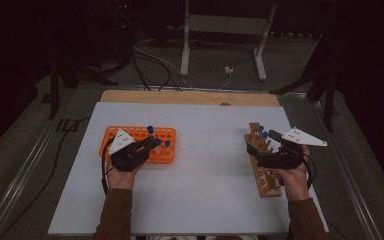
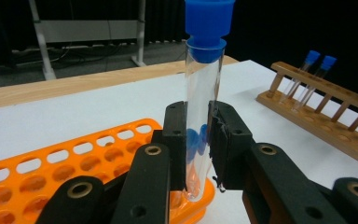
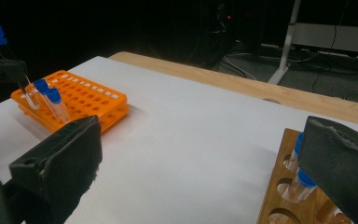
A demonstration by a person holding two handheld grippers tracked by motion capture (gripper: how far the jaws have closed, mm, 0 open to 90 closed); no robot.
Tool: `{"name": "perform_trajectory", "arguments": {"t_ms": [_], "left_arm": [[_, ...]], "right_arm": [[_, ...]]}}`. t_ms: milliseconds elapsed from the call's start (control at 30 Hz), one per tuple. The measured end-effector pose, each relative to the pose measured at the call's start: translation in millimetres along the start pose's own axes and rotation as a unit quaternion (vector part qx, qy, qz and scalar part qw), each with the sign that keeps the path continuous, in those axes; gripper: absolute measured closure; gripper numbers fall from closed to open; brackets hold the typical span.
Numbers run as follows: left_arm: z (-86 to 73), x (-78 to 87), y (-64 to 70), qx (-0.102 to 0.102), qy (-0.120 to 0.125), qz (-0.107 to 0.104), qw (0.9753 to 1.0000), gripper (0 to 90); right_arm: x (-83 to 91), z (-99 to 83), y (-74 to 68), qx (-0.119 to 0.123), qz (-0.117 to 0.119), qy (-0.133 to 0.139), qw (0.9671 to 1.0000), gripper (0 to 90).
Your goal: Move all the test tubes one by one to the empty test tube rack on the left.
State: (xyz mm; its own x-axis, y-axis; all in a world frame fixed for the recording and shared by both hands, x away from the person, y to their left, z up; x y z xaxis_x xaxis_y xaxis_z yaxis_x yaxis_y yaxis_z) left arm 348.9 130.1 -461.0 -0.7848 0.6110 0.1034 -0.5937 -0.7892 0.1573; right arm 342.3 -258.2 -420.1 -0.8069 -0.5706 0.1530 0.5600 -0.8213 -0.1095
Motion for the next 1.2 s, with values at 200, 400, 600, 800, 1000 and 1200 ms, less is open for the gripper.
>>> {"name": "perform_trajectory", "arguments": {"t_ms": [200,400,600,800,1000,1200], "left_arm": [[-4.5,-1.6,-7.8,-0.010,-0.003,0.028,0.9995,78.2],[-13.4,-4.6,-16.3,-0.008,-0.009,0.054,0.9985,78.2],[-24.1,-10.3,-19.0,-0.013,-0.027,0.063,0.9976,78.2],[-32.2,-13.9,-20.4,-0.011,-0.037,0.061,0.9974,78.1],[-41.3,-18.2,-20.0,-0.016,-0.055,0.062,0.9964,78.1],[-49.7,-19.8,-20.0,-0.025,-0.075,0.062,0.9950,78.1]], "right_arm": [[-1.2,-1.0,-0.9,0.001,0.002,-0.001,1.0000,0.0],[-1.4,-0.7,-2.3,0.002,0.005,0.000,1.0000,0.0],[-1.5,-0.6,-2.6,0.003,0.007,0.001,1.0000,0.0],[-1.1,-0.4,-2.6,0.002,0.008,0.001,1.0000,0.0],[-0.9,-0.4,-2.7,0.003,0.010,0.002,0.9999,0.0],[-0.2,0.3,-2.4,0.002,0.010,0.004,0.9999,0.0]]}}
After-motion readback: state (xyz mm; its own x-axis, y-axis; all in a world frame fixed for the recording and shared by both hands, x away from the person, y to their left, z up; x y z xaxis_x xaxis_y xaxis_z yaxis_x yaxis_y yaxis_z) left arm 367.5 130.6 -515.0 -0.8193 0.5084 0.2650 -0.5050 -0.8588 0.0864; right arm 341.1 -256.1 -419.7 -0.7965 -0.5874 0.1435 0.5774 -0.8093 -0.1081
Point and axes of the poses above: each handheld gripper's, and its own axes: x roughly backward along the jaws, z roughly out of its top, y roughly to its right, the point moved 5 cm from there along -x, roughly forward along the jaws, and after that the axes turned 13 degrees about y, right-handed, at the moved point
